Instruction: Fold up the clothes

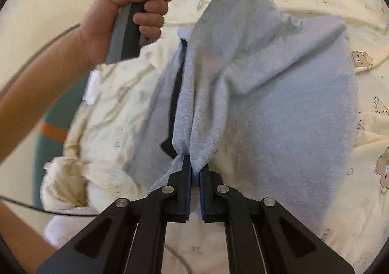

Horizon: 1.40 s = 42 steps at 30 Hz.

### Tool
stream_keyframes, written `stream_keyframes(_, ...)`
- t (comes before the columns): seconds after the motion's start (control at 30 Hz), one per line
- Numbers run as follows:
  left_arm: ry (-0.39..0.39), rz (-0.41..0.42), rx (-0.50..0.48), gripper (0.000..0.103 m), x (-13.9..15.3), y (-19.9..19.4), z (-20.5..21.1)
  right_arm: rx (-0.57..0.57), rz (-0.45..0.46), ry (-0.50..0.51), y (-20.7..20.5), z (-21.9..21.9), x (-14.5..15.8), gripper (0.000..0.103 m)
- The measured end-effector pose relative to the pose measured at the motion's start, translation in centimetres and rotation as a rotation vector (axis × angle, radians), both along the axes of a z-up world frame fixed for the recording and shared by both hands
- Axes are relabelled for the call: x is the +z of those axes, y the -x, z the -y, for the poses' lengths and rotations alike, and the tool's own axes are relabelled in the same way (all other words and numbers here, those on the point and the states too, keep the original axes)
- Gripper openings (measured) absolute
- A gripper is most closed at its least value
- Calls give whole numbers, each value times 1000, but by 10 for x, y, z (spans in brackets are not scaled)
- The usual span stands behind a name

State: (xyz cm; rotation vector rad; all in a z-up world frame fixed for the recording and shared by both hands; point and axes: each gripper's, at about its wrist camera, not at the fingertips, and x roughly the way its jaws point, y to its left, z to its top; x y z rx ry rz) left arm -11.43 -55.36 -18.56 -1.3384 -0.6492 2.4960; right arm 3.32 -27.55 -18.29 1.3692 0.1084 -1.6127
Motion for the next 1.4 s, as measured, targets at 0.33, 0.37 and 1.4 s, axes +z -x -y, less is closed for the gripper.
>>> stream_keyframes(0.33, 66, 76, 26, 12, 8, -20, 30, 157, 70, 129, -30, 34, 35, 5)
stream_keyframes(0.37, 75, 86, 29, 12, 8, -24, 35, 178, 75, 134, -36, 43, 34, 5)
stream_keyframes(1.4, 156, 254, 109, 41, -82, -75, 85, 393, 134, -19, -95, 103, -43, 5)
